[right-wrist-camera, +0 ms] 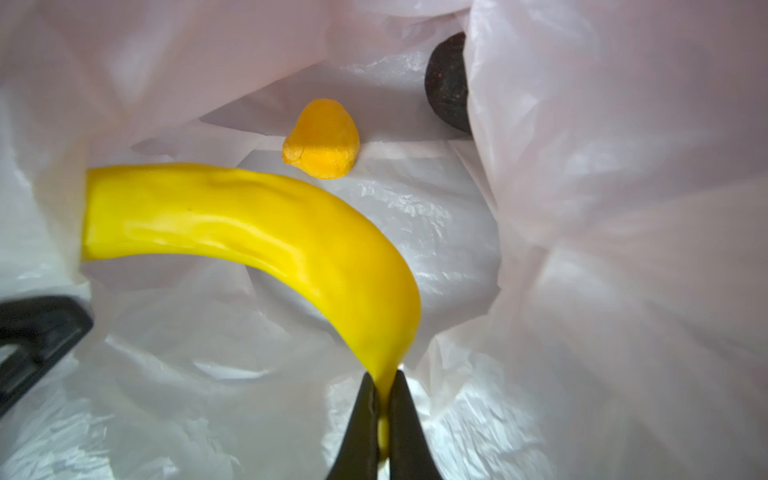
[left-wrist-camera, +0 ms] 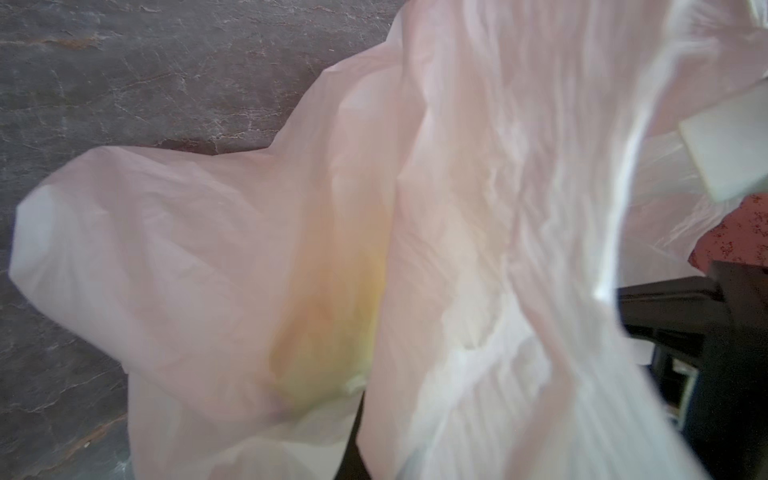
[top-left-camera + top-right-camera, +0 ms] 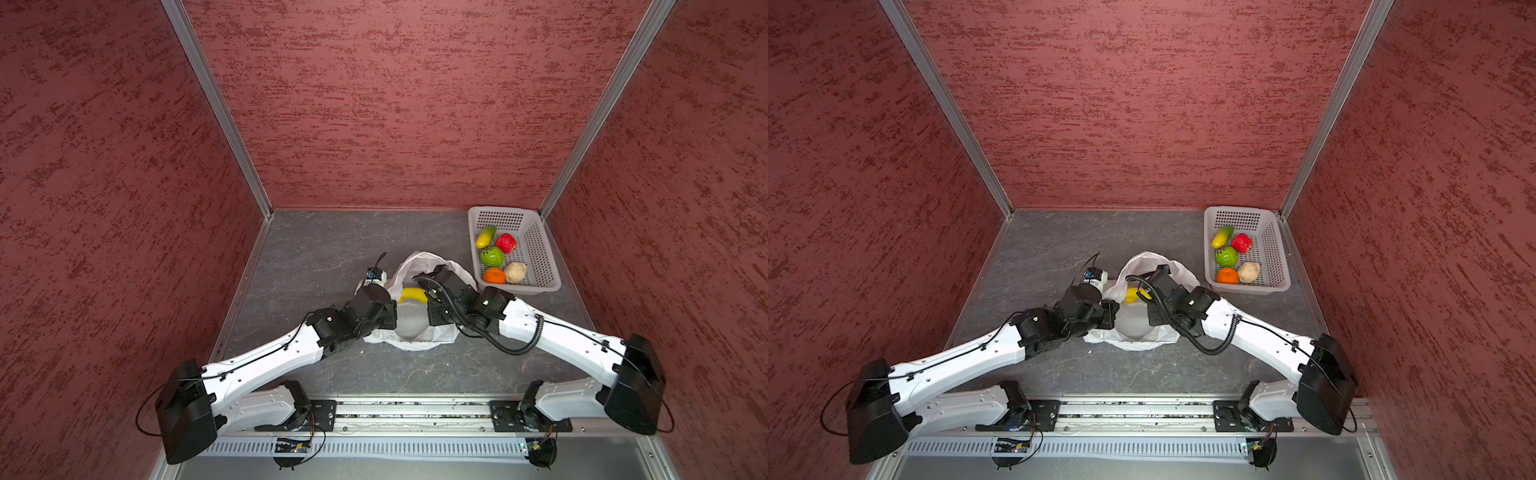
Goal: Untie the knot of the plastic bag and take out the fruit
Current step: 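Lift the yellow banana out of the bag with the right gripper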
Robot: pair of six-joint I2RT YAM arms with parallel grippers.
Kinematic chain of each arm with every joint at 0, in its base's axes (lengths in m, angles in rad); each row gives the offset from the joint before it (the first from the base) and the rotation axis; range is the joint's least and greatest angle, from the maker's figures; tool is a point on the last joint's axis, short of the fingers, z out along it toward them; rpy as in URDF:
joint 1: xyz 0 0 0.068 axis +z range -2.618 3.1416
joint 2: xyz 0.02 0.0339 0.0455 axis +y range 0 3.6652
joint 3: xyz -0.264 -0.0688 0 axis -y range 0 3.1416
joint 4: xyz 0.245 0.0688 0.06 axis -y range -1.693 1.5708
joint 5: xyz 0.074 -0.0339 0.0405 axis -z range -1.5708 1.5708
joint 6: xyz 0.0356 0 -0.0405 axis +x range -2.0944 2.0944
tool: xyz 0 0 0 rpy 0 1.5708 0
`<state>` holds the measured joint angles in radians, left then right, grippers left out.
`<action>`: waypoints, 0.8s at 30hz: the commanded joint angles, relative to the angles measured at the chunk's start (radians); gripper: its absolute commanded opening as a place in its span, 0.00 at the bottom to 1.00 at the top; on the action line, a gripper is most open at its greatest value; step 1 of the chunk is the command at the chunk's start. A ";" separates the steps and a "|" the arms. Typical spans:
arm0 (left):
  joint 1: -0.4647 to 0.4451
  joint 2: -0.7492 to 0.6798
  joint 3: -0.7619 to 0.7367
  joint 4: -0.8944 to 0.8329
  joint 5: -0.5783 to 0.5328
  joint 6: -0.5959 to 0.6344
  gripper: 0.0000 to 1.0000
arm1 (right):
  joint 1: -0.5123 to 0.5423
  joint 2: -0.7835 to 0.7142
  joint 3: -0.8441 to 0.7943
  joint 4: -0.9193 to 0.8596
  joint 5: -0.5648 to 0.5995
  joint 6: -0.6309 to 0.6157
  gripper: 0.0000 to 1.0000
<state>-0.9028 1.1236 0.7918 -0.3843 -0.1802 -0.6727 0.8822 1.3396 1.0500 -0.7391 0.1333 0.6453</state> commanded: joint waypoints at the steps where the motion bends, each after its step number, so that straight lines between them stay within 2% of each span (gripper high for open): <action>1: 0.010 -0.005 0.031 0.012 0.009 0.019 0.00 | 0.022 -0.022 -0.006 -0.093 0.050 0.054 0.00; 11: 0.026 -0.021 0.035 -0.025 -0.027 0.029 0.00 | 0.055 -0.108 0.022 -0.253 0.122 0.131 0.00; 19: 0.031 -0.024 0.033 -0.031 -0.030 0.030 0.00 | 0.054 -0.196 0.116 -0.399 0.142 0.173 0.00; 24: 0.030 -0.016 0.032 -0.021 -0.023 0.029 0.00 | 0.037 -0.252 0.205 -0.495 0.216 0.193 0.00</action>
<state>-0.8753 1.1122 0.8120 -0.4042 -0.1928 -0.6571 0.9291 1.1187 1.2003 -1.1358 0.2646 0.7937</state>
